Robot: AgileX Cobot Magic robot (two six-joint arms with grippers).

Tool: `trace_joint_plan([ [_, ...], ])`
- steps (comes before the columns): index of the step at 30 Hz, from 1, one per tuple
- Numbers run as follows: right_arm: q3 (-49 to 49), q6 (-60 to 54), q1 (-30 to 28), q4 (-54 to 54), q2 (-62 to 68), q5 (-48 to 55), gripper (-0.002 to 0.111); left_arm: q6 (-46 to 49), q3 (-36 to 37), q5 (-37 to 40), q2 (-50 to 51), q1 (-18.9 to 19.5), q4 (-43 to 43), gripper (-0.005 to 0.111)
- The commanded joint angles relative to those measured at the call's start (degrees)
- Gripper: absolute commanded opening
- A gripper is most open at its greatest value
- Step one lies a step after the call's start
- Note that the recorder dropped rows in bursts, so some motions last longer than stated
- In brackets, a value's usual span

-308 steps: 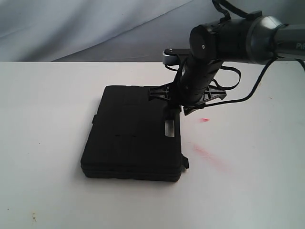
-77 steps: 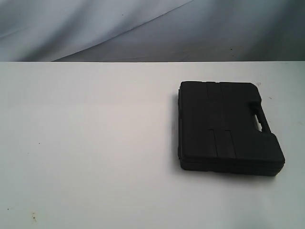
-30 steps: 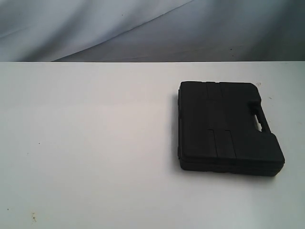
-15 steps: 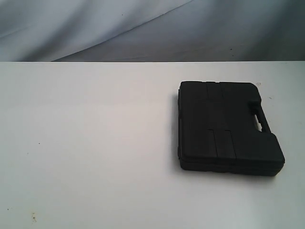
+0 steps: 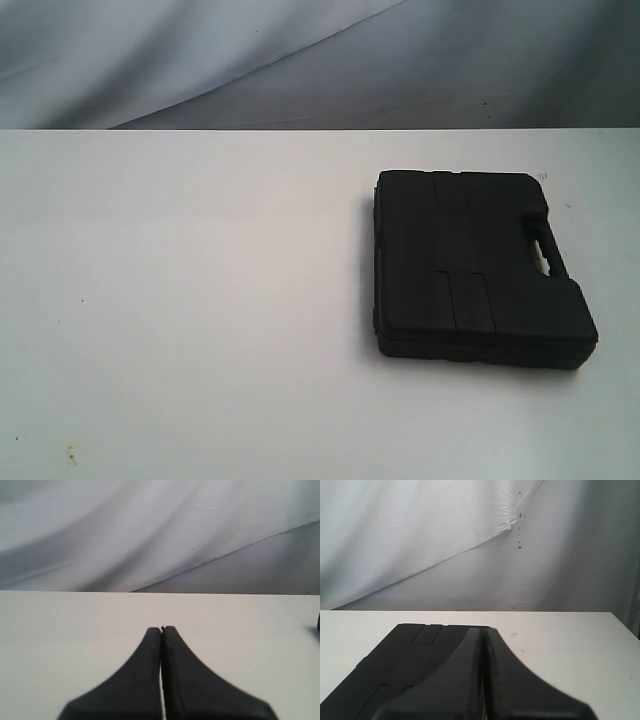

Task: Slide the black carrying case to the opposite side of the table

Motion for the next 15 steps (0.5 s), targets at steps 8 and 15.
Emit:
trace_joint_plan([
  [8, 0.2, -0.3, -0.4, 0.4, -0.3, 0.4, 0.000, 0.0, 0.3, -0.3, -0.3, -0.3, 0.0, 0.000],
  [15, 0.2, -0.3, -0.4, 0.4, -0.3, 0.4, 0.000, 0.0, 0.3, -0.3, -0.3, -0.3, 0.0, 0.000],
])
